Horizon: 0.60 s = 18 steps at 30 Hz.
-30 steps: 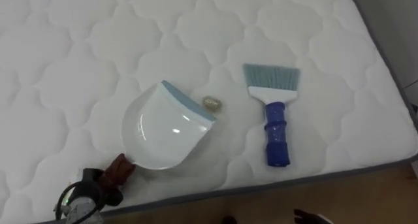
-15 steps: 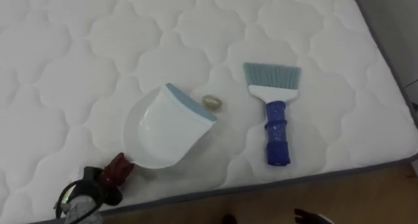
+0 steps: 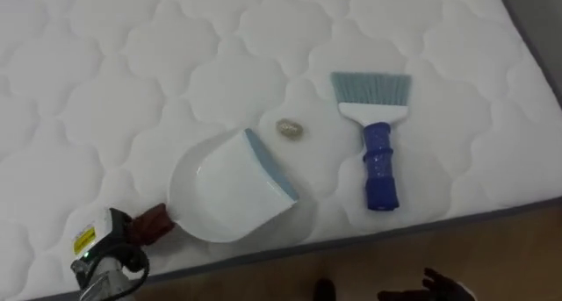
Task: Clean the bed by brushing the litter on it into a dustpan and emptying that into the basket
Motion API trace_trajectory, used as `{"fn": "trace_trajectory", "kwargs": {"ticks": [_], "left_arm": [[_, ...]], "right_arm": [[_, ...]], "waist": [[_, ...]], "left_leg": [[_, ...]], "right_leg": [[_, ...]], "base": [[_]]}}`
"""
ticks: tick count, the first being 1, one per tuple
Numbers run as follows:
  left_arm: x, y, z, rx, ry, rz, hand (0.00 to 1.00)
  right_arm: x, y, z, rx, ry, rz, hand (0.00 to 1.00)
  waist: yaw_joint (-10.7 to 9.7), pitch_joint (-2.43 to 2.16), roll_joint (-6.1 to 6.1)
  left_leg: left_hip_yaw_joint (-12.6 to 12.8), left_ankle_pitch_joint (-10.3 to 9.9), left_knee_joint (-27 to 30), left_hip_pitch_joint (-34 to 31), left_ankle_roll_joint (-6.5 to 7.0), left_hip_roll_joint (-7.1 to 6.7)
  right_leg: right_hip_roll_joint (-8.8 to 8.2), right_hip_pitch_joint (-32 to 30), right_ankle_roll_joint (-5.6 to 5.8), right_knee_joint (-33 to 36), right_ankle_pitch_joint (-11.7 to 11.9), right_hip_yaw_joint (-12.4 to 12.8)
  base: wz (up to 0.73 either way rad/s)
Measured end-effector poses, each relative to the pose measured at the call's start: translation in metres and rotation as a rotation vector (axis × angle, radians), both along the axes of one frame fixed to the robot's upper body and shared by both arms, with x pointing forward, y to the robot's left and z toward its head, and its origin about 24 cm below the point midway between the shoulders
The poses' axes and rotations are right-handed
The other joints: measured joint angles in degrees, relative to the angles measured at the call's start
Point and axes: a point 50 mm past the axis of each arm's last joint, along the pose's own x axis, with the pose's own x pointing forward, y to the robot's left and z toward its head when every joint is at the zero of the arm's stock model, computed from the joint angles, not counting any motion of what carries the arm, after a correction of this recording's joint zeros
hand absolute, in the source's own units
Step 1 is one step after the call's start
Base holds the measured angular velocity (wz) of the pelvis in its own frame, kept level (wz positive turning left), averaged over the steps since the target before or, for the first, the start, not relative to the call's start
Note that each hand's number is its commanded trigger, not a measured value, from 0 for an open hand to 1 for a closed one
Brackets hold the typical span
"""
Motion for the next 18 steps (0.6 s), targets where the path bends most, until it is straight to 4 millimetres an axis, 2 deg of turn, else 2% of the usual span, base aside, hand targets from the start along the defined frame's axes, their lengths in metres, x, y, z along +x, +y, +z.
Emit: {"fn": "trace_trajectory", "kwargs": {"ticks": [9, 18], "left_arm": [[-0.019, 0.003, -0.007, 0.037, 0.031, 0.024, 1.0], [-0.018, 0.009, -0.002, 0.103, -0.026, 0.051, 1.0]], "right_arm": [[0.005, -0.01, 0.005, 0.069, -0.084, -0.277, 0.0], [0.017, -0.016, 0.014, -0.006, -0.124, -0.361, 0.0]], "waist": [[-0.04, -0.01, -0.04], [0.49, -0.23, 0.38]], "left_leg": [[0.17, 0.06, 0.68, -0.53, 0.08, 0.01], [0.0, -0.01, 1.95, -2.23, 0.09, 0.02]], "right_leg": [[-0.29, -0.67, -0.01, 0.53, -0.19, 0.17], [-0.05, -1.65, -0.14, 0.89, 0.04, 0.07]], "base": [[0.0], [0.01]]}}
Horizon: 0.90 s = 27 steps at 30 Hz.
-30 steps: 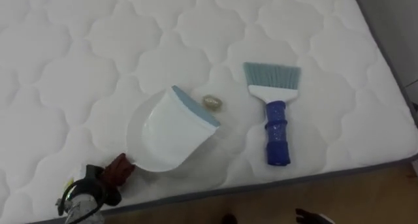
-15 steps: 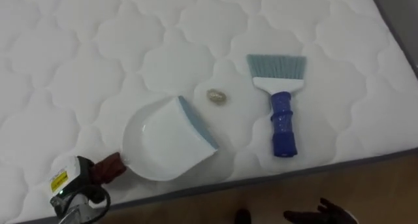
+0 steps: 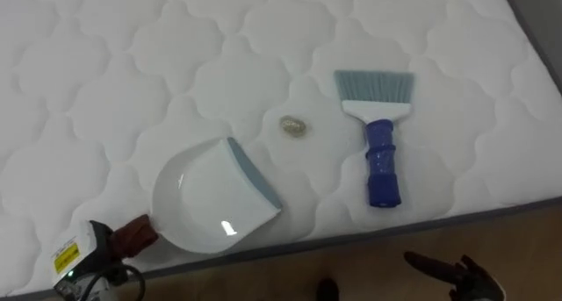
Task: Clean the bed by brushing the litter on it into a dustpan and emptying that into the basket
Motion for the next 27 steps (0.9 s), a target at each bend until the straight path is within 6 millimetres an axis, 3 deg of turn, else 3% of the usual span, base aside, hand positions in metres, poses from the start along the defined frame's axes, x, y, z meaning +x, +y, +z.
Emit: {"fn": "trace_trajectory", "kwargs": {"ticks": [17, 27], "left_arm": [[0.001, -0.001, 0.004, 0.061, -0.064, 0.054, 1.0], [0.007, -0.012, 0.003, 0.064, -0.07, 0.007, 1.0]], "right_arm": [[0.045, 0.005, 0.037, -0.308, -0.105, 0.107, 0.0], [0.083, 0.017, 0.086, -0.533, -0.343, 0.122, 0.0]], "waist": [[1.24, -0.02, -0.15], [1.15, 0.17, -1.36]], "left_leg": [[0.2, -0.05, 2.14, -1.56, 0.06, -0.15], [-0.12, -0.16, 3.76, -3.25, -0.04, -0.09]], "right_leg": [[-1.05, -2.07, -0.37, 3.04, -0.46, 0.09], [-1.04, -3.16, -0.56, 3.72, -0.48, 0.12]], "base": [[0.0], [0.02]]}}
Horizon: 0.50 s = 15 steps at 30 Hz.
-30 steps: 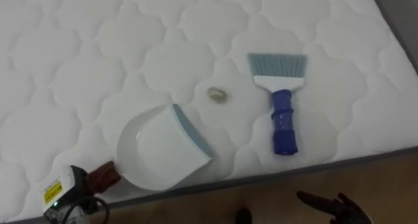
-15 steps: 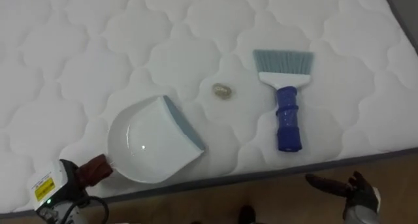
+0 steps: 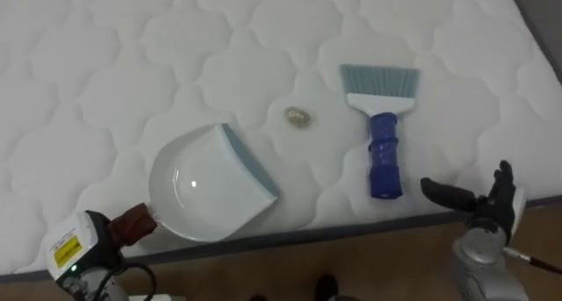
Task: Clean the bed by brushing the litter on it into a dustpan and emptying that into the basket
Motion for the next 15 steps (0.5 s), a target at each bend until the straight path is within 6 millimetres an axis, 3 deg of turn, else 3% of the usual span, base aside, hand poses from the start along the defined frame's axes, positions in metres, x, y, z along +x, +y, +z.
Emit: {"fn": "trace_trajectory", "kwargs": {"ticks": [6, 10, 15], "left_arm": [[0.01, -0.003, 0.004, 0.002, -0.013, -0.021, 1.0], [0.011, -0.004, 0.004, -0.004, -0.009, -0.029, 1.0], [0.019, -0.005, 0.008, -0.002, -0.025, -0.033, 1.0]], "right_arm": [[0.021, 0.011, 0.02, -0.072, -0.075, 0.051, 0.0], [0.024, 0.014, 0.024, -0.1, -0.095, 0.061, 0.0], [0.026, 0.026, 0.021, -0.112, -0.084, 0.119, 0.0]], "waist": [[0.09, 0.09, -0.06], [0.34, 0.11, -0.08], [0.37, 0.66, -0.49]], "left_leg": [[0.0, 0.0, 0.06, -1.72, -0.03, 0.04], [0.06, 0.01, 0.05, -1.68, -0.03, 0.12], [0.28, 0.0, -0.11, -1.47, -0.03, 0.11]], "right_leg": [[0.0, -1.79, -0.23, 0.08, 0.4, -0.16], [0.04, -1.62, -0.27, 0.08, 0.47, -0.3], [0.01, -1.36, -0.08, -0.12, 0.37, -0.21]], "base": [[0.0], [-0.02], [0.0]]}}
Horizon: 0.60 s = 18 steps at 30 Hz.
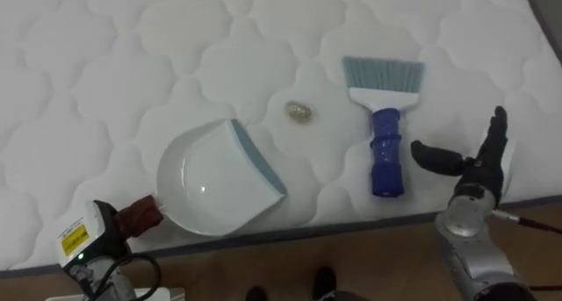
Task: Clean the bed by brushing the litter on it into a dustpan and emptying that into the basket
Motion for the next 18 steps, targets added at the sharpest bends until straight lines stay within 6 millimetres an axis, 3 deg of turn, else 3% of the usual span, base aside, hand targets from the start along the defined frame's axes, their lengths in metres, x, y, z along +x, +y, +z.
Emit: {"fn": "trace_trajectory", "kwargs": {"ticks": [2, 6, 8, 18], "left_arm": [[0.0, 0.0, 0.0, 0.003, 0.005, 0.003, 1.0], [0.005, 0.0, 0.002, -0.007, 0.005, 0.0, 1.0], [0.01, -0.002, 0.004, -0.008, -0.005, -0.009, 1.0], [0.02, -0.002, 0.011, 0.002, -0.025, -0.012, 1.0]], "right_arm": [[0.0, 0.003, -0.003, -0.003, 0.018, 0.027, 0.0], [-0.004, 0.006, -0.016, -0.011, 0.094, 0.078, 0.0], [-0.006, 0.006, -0.02, -0.008, 0.121, 0.088, 0.0], [0.007, 0.008, -0.016, -0.006, 0.126, 0.124, 0.0]], "waist": [[0.13, 0.16, -0.04], [0.67, 1.13, 0.31], [1.14, 1.29, 0.54], [1.6, 1.26, 0.62]], "left_leg": [[0.05, 0.0, 0.01, 0.07, 0.0, 0.0], [-0.23, -0.07, 0.4, -0.87, 0.04, 0.03], [-0.31, -0.08, 0.4, -1.66, 0.03, 0.12], [-0.12, -0.05, 0.71, -2.37, 0.07, -0.02]], "right_leg": [[0.0, 0.05, 0.06, 0.01, -0.06, 0.04], [-0.01, -0.43, 0.15, -0.05, -0.39, -0.24], [-0.01, -0.88, 0.08, 0.08, -0.35, -0.57], [-0.73, -1.14, 0.05, -0.01, -0.28, -1.97]], "base": [[0.0], [0.05], [0.09], [0.05]]}}
